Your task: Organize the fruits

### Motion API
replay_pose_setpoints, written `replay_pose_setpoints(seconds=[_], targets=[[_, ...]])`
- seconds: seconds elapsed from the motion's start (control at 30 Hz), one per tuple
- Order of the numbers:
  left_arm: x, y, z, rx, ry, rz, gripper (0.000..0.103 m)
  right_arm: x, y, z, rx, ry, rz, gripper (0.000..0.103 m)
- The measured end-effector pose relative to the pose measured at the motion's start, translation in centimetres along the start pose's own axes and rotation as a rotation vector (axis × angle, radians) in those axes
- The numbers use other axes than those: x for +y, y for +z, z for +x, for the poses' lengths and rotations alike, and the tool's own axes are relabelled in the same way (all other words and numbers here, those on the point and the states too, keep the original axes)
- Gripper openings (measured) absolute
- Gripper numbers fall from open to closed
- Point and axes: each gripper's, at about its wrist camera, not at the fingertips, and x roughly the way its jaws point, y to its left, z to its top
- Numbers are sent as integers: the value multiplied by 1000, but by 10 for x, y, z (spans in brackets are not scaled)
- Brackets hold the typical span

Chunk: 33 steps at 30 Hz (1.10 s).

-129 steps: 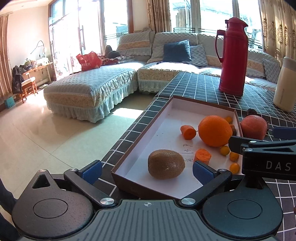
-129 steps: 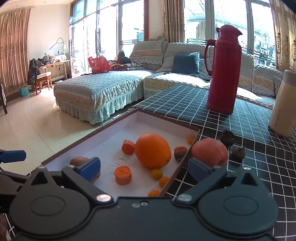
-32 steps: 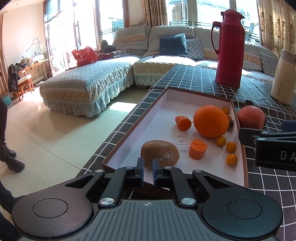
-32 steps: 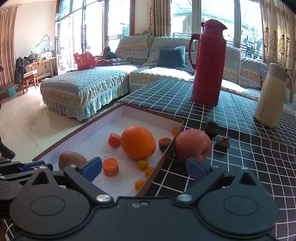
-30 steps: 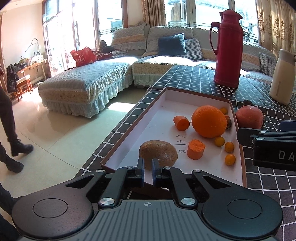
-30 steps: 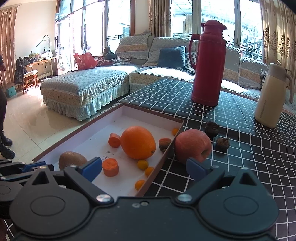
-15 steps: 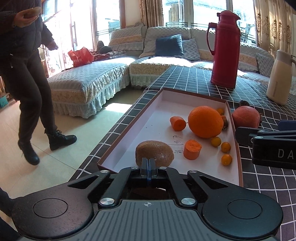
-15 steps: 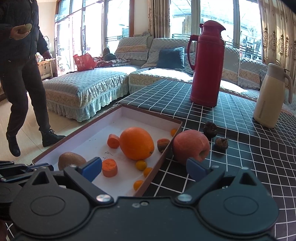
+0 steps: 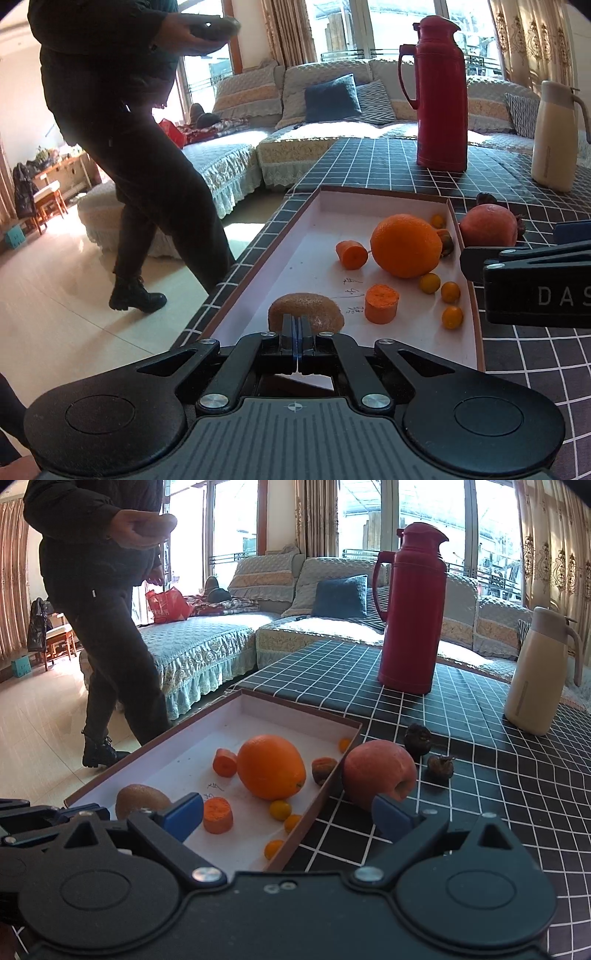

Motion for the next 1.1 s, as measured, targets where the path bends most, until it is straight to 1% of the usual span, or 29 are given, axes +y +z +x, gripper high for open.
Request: replay_pose_setpoints(seconds=[0.03, 0.07, 0.1, 0.13, 0.17, 0.2, 0.23, 0.27, 0.3, 0.4, 0.43, 0.47, 0.53, 0.67, 0.77, 0.8, 1.0, 1.1], targets=[[-2, 3, -2, 1, 7, 4, 3, -1, 0, -1, -2, 0, 2, 98], [-5, 4, -3, 0, 1, 8, 24, -3, 0, -2, -5, -2, 3, 98], [-10, 6, -7, -16, 15, 28, 71, -4, 1, -2, -6, -5, 4, 98], [-18, 6, -14, -56, 53, 63, 94, -6, 1, -3, -7, -7, 7, 98], [-27, 5, -24, -129, 98, 130, 103, -8, 1, -5, -10, -9, 13, 98], [-35, 4, -30, -172, 144, 185, 103, -12, 3, -7, -18, -14, 19, 98], [-40, 6, -33, -192, 172, 214, 103, -15, 4, -9, -24, -19, 21, 98], [-41, 8, -32, -184, 169, 218, 103, -19, 5, -12, -32, -26, 25, 98], [-41, 9, -29, -157, 160, 213, 103, -23, 6, -14, -38, -31, 30, 98], [-43, 10, -19, -86, 192, 239, 103, -33, 11, -19, -58, -47, 37, 98], [-43, 11, -17, -72, 187, 243, 103, -35, 12, -20, -63, -50, 39, 98], [-43, 12, -18, -70, 174, 248, 103, -37, 13, -21, -67, -54, 42, 98], [-41, 14, -22, -88, 181, 234, 103, -39, 15, -24, -74, -61, 40, 98], [-32, 11, -34, -93, 110, 171, 103, -37, 15, -27, -79, -63, 29, 98], [-25, 11, -38, -109, 106, 122, 103, -34, 14, -28, -80, -62, 21, 98], [-24, 10, -38, -111, 95, 109, 103, -34, 14, -29, -81, -62, 16, 98], [-13, 10, -34, -64, -33, 19, 103, -35, 16, -32, -85, -72, 15, 98], [-7, 9, -34, -62, -57, -29, 103, -36, 16, -33, -86, -74, 15, 98]])
